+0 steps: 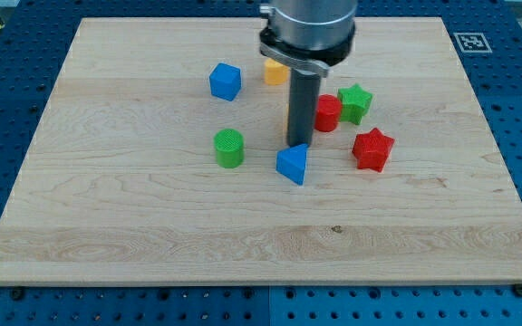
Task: Push the yellow hexagon closer to yellow heart
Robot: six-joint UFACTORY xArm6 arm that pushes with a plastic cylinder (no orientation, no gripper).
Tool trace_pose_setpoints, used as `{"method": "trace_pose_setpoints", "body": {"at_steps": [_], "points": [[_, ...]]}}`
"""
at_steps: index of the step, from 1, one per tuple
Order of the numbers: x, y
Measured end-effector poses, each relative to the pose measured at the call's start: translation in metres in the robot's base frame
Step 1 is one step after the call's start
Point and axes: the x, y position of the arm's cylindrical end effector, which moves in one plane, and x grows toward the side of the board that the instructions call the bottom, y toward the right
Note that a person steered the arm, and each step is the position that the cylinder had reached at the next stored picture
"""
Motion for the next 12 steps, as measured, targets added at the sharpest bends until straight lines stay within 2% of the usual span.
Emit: {"method": "trace_pose_setpoints", "body": {"at_steps": [1,3,5,7,10,12], "points": [[-0.002,0.020],[-0.037,-0.006],[-0.014,-0.021],[-0.029,-0.055],[-0.052,-0.038],[-0.090,-0.028]]}}
